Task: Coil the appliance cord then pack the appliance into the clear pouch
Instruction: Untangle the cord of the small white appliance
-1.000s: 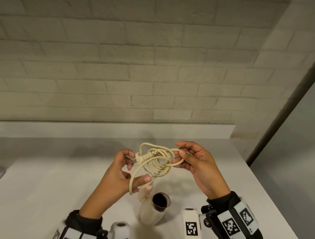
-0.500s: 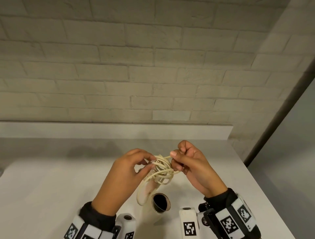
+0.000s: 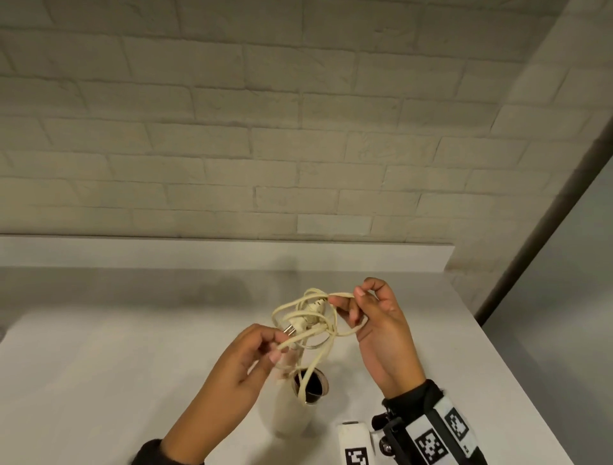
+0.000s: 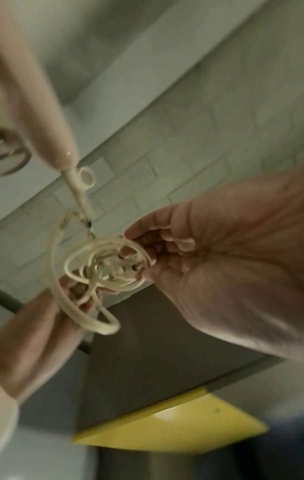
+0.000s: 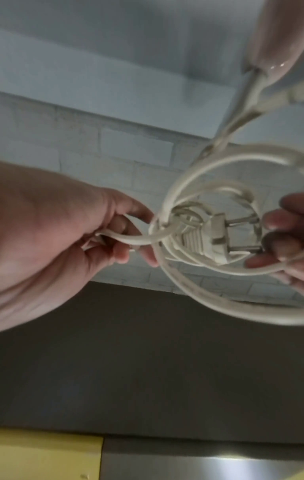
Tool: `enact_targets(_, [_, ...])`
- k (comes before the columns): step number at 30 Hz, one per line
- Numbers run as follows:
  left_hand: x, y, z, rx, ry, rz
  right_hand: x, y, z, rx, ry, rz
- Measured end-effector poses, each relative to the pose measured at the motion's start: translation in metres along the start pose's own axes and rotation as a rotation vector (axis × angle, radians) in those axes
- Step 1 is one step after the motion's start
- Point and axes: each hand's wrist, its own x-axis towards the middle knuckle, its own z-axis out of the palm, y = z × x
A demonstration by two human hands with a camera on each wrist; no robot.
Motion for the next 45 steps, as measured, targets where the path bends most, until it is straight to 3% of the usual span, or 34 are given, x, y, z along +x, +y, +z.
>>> enact_targets(3, [0.003, 0.007, 0.000, -0.261, 0.084, -0.107, -0.003, 0.000, 0.004, 0.072, -0.058, 0.045])
enact_targets(5, [0.008, 0.012, -0.001, -0.297, 0.191, -0.193, -0.003, -0.002, 0.006, 0.096, -0.109, 0.067])
enact_targets(7, [0.013, 0.015, -0.001, -0.287, 0.210, -0.228, -0.005, -0.003, 0.009, 0.105, -0.152, 0.092])
enact_targets(11, [0.015, 0.023, -0.001, -0.223, 0.142, -0.192, -0.006, -0.006, 0.011, 0.132, -0.178, 0.093])
enact_targets(15, [0.013, 0.017, -0.002, 0.007, 0.273, -0.080, -0.002, -0.007, 0.005, 0.231, -0.142, 0.052])
enact_targets(19, [0.008, 0.004, -0.003, 0.080, 0.376, -0.041, 0.002, -0.008, -0.004, 0.243, -0.105, -0.010])
enact_targets(21, [0.008, -0.002, -0.006, 0.041, 0.353, -0.084, 0.003, -0.007, -0.007, 0.216, -0.098, -0.027])
enact_targets(25, [0.012, 0.001, -0.012, -0.345, 0.205, -0.184, 0.005, -0.001, -0.011, 0.177, -0.139, -0.022])
enact_targets(28, [0.014, 0.010, -0.015, -0.517, 0.195, -0.203, 0.003, 0.002, -0.014, 0.077, -0.141, -0.024])
enact_targets(34, [0.015, 0.011, -0.016, -0.404, 0.234, -0.190, -0.002, 0.007, -0.011, -0.252, -0.048, -0.056])
enact_targets(38, [0.012, 0.014, -0.005, -0.278, 0.184, -0.179, -0.004, 0.015, -0.010, -0.269, -0.040, -0.039])
enact_targets(45, [0.010, 0.012, 0.016, -0.273, 0.100, -0.138, -0.011, 0.040, -0.001, -0.280, 0.017, 0.116])
